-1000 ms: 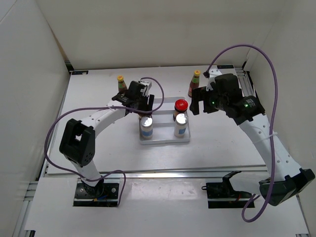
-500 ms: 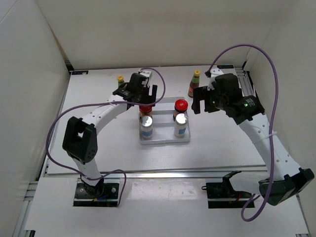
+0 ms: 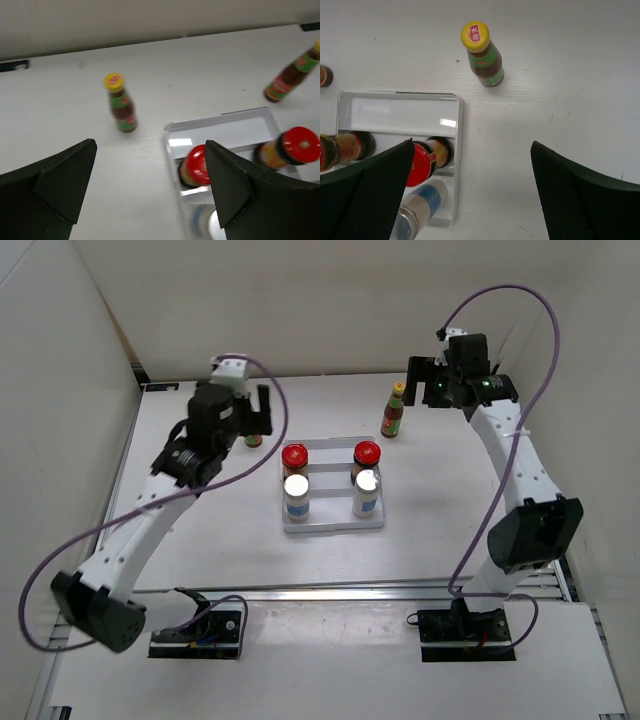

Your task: Organize the condiment bottles

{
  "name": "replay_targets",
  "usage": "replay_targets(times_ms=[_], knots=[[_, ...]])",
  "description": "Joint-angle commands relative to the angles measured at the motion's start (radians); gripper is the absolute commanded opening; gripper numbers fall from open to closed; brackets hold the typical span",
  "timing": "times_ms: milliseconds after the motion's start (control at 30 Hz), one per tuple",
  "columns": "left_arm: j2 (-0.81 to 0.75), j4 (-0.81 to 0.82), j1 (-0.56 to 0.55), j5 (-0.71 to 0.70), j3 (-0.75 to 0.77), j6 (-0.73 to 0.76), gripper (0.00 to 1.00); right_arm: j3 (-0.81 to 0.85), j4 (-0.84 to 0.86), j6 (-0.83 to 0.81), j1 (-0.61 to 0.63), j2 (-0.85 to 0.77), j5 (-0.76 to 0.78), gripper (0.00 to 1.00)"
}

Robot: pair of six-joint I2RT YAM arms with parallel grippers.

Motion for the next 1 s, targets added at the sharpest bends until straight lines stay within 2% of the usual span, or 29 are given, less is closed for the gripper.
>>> replay_targets(times_ms=[0,100,267,333,367,500,633,767,867,900,967], knots=[[-0.116,-0.018,0.083,-0.11,-0.149,0.061,1.0,0.074,0.116,-0.014,0.006,0.072,-0.011,1.0],[-0.205,0.035,0.154,-0.101,-0.284,0.07,1.0,0.219,0.094,-0.032,-0.004,0.218,-0.01,1.0],[-0.355,0.167,0.154,-0.083,-0.493,0.061,1.0,0.373,0.107,-0.054,-0.004,0.419,-0.001,1.0],[-0.417,0.221,0.154,-0.116,-0.571,0.061,1.0,0.416,0.107,-0.054,-0.004,0.498,-0.001,1.0],[-0.437,0.239,0.145,-0.136,-0.572,0.061,1.0,0.43,0.107,-0.054,-0.004,0.52,-0.001,1.0],[-0.55,0.328,0.118,-0.225,-0.728,0.095,1.0,0.45,0.107,-0.054,0.006,0.586,-0.001,1.0],[-0.593,0.377,0.109,-0.258,-0.776,0.095,1.0,0.473,0.116,-0.063,0.025,0.649,0.029,1.0],[-0.535,0.429,0.1,-0.278,-0.776,0.115,1.0,0.473,0.116,-0.063,0.025,0.675,0.038,0.87],[-0.5,0.429,0.1,-0.278,-0.776,0.115,1.0,0.473,0.116,-0.054,0.025,0.675,0.051,0.67],[-0.5,0.429,0.1,-0.278,-0.776,0.115,1.0,0.473,0.116,-0.054,0.025,0.675,0.068,0.57],[-0.512,0.429,0.1,-0.287,-0.786,0.115,1.0,0.464,0.116,-0.054,0.035,0.675,0.081,0.47]])
